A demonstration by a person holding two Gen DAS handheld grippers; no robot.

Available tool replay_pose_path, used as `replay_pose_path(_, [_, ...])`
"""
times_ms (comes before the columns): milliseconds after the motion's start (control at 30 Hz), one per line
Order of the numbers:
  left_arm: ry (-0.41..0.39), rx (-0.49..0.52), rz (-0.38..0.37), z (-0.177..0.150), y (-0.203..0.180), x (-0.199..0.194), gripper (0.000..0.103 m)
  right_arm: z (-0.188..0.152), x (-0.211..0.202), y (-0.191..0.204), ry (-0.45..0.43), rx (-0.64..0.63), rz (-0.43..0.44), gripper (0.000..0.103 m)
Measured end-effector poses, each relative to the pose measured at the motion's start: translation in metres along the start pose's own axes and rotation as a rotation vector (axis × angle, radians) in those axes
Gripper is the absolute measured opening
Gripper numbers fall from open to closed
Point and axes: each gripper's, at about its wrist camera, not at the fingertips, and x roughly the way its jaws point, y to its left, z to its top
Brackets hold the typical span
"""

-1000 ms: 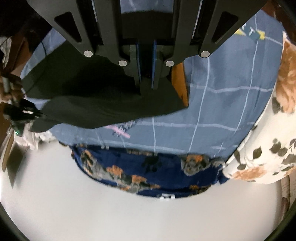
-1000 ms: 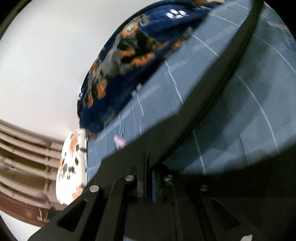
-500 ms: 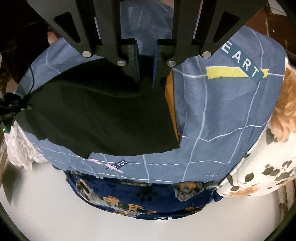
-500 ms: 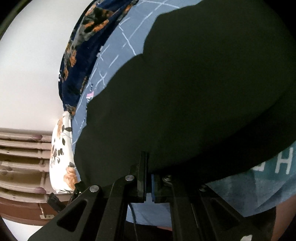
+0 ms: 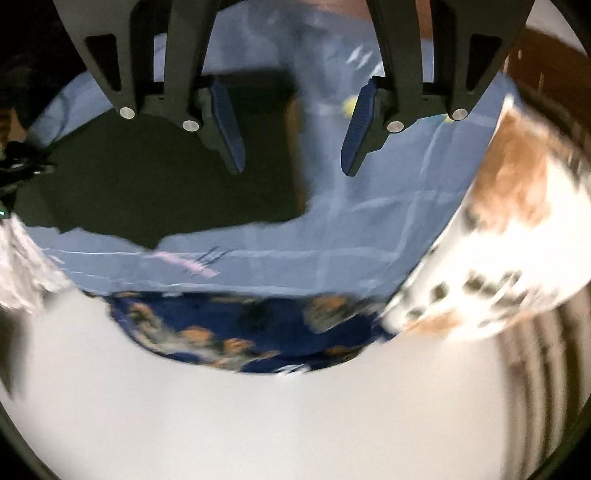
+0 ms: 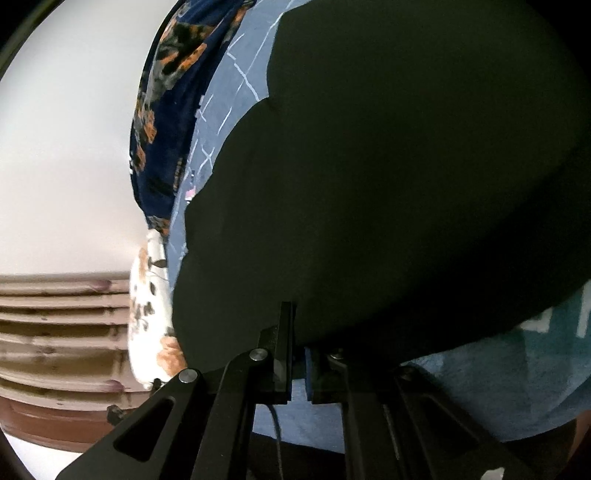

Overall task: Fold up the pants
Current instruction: 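Lift the trouser leg with the right gripper and fold it over the other leg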

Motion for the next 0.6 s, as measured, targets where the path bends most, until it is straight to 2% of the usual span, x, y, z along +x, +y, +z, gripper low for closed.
replay_pose_path(67, [0.053, 0.032, -0.061, 0.008, -0.022, 0.022, 0.055, -0.001, -0.003, 0.0, -0.007, -0.008, 0.011, 0.011])
replay_pose_path(133, [0.131, 0.05, -0.116, 0.006, -0.04, 0.051, 0.055, 0.0, -0.01, -0.001, -0.027, -0.013, 0.035, 0.019])
replay_pose_path(200, [0.205, 0.086, -0.126, -0.005, -0.055, 0.078, 0.051, 0.003, -0.022, -0.004, -0.054, -0.02, 0.043, 0.032])
replay_pose_path(233, [0.237, 0.085, -0.134, -0.011, -0.059, 0.09, 0.051, 0.006, -0.033, -0.007, -0.077, -0.023, 0.041, 0.034])
replay_pose_path(300, [0.255, 0.069, -0.145, -0.017, -0.06, 0.098, 0.051, 0.013, -0.057, -0.016, -0.141, -0.027, 0.035, 0.046])
replay_pose_path(367, [0.258, 0.066, -0.142, -0.024, -0.061, 0.099, 0.051, 0.024, -0.088, -0.032, -0.217, -0.006, 0.045, 0.051])
replay_pose_path(533, [0.262, 0.079, -0.14, -0.029, -0.061, 0.099, 0.051, 0.064, -0.153, -0.085, -0.4, 0.111, 0.075, 0.052])
replay_pose_path(600, [0.258, 0.085, -0.139, -0.031, -0.061, 0.099, 0.051, 0.082, -0.175, -0.111, -0.461, 0.179, 0.126, 0.05])
